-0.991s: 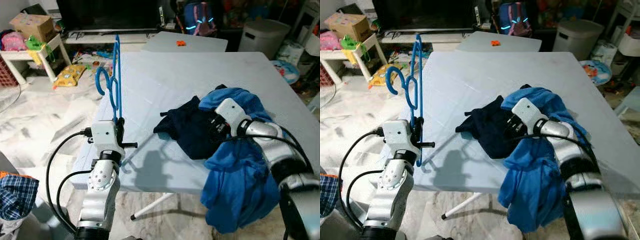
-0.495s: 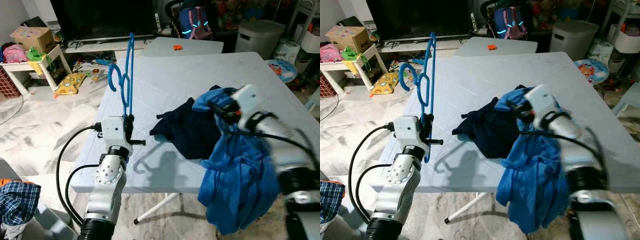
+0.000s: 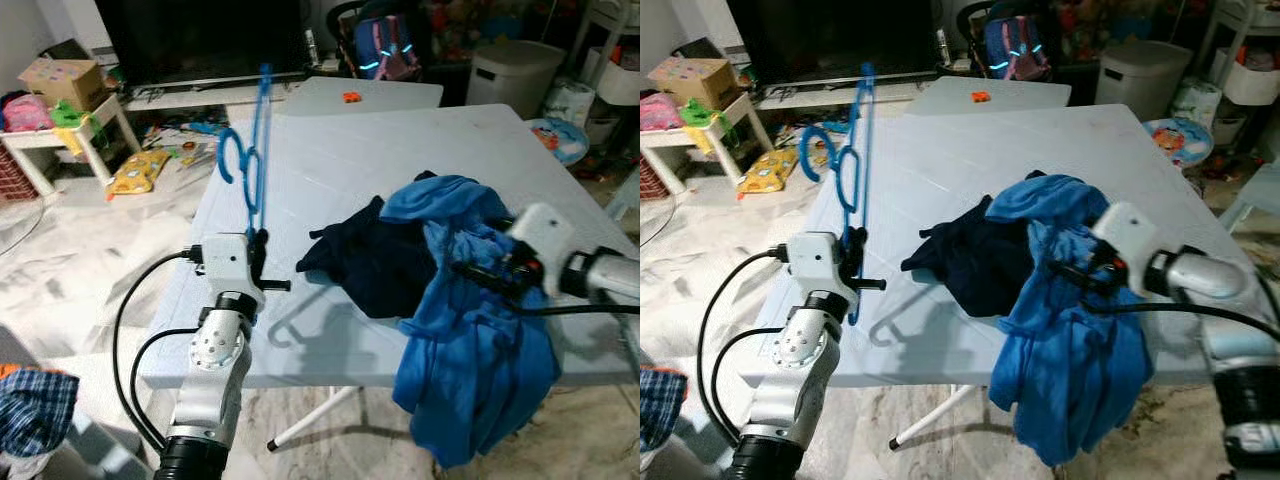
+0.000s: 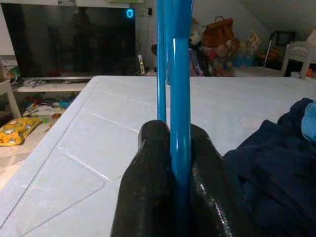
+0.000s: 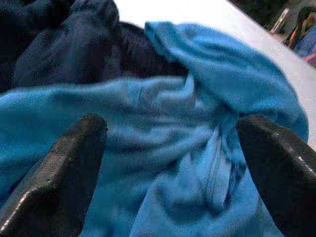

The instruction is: Hang hanger

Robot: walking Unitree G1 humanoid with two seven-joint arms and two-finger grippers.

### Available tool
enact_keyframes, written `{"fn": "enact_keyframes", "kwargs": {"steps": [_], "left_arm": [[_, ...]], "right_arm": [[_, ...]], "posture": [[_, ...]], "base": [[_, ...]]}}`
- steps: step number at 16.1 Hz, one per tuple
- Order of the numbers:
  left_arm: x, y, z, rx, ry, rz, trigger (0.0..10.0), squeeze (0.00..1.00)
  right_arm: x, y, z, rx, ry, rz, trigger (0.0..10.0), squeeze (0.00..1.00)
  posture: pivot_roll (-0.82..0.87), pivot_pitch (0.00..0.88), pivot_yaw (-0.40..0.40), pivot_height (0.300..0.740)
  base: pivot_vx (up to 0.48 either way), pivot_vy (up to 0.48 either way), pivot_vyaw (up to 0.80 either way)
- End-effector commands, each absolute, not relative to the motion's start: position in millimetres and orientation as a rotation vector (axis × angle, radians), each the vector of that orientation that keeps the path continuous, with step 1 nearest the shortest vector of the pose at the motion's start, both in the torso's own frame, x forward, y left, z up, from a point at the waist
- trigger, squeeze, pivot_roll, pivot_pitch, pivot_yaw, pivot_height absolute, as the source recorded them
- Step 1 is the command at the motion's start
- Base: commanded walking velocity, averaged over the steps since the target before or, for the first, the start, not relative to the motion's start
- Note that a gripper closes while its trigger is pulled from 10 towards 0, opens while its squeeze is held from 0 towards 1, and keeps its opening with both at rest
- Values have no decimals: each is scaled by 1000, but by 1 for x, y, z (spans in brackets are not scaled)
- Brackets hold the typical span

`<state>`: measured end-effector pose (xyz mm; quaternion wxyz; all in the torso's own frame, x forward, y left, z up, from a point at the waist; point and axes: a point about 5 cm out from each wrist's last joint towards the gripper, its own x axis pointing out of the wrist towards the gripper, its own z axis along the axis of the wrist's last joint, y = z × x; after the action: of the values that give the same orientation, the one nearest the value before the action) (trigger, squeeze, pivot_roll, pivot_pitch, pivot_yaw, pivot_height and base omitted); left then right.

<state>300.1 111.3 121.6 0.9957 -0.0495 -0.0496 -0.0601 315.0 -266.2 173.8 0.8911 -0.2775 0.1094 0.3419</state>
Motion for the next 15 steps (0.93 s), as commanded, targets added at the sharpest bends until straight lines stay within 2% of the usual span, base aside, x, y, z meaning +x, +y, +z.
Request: {"fn": "enact_keyframes", "kwargs": {"steps": [1,3,8,11,12,13,15], "left_arm": [[299,114,122,-100,-101,-120,10000,0],[299,114,121,-98,-98,-123,10000,0],[299,115,120,-97,-90,-131,10000,0],[298,113,119,-103,-85,-138,10000,0],[298,113,119,-104,-85,-141,10000,0],[298,113,119,-103,-85,-141,10000,0],[299,113,119,-103,-85,-141,10000,0]], "right_arm": [[310,-274,177,-616,269,722,10000,1000],[301,-282,172,-633,348,754,10000,1000],[278,-282,140,-673,546,865,10000,1000],[279,-273,127,-682,535,853,10000,988],[287,-264,124,-678,485,801,5804,0],[288,-254,119,-666,465,816,0,0],[286,-241,107,-640,471,843,0,0]], "posture": [[-207,0,113,740],[-206,0,115,740],[-204,0,115,740],[-201,0,114,740],[-202,0,115,740],[-201,0,115,740],[-200,0,113,740]], "base": [[0,0,0],[0,0,0],[0,0,0],[0,0,0],[0,0,0],[0,0,0],[0,0,0]]}}
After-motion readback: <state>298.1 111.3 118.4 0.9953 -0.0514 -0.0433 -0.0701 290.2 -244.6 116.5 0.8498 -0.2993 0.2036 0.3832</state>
